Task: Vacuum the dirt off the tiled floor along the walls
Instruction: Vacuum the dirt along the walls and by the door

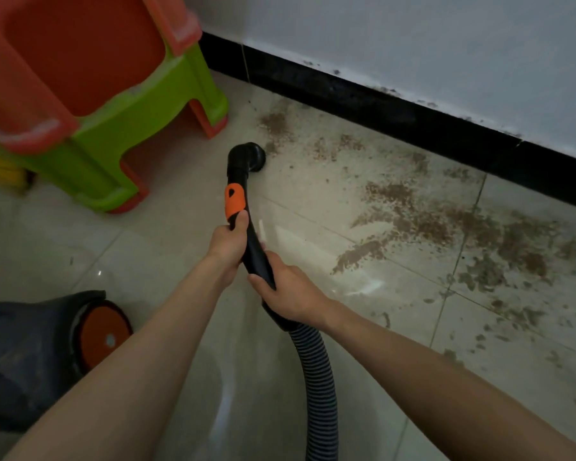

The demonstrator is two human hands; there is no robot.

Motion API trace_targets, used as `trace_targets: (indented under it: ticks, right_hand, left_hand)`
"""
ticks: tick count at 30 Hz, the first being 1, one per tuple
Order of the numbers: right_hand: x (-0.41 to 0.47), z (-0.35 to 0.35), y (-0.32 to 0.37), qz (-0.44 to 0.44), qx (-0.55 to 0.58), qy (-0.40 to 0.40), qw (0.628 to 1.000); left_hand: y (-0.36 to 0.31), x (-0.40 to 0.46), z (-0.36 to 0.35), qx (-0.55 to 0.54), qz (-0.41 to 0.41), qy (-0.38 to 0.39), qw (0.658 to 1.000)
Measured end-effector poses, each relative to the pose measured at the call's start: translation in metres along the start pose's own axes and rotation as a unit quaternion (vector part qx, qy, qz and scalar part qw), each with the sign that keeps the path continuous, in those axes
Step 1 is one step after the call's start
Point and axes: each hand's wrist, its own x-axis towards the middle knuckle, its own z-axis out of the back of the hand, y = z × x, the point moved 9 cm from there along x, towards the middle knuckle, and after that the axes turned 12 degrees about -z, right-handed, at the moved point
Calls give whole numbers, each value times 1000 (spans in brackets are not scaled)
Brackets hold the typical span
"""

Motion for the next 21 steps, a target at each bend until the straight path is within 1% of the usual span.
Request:
trace_targets:
  ticks: [5,11,14,18,21]
  right_hand:
    - [20,24,-4,-37,31,-33,998]
    - [38,29,-8,-87,23,-104,991]
    - [51,42,-5,-82,6,-148,986]
    - [78,65,0,-59,-8,-155,986]
    - [98,78,1,-58,33,-158,985]
  left_hand:
    - [-15,21,-15,-64,24,-10,998]
    - [-24,52,-19,-71,21,0,997]
    - [-30,69,-22,-74,17,-1,997]
    - [-42,93,-31,-97,12,-10,995]
    - [-56,114,-40,-65,-9,-5,998]
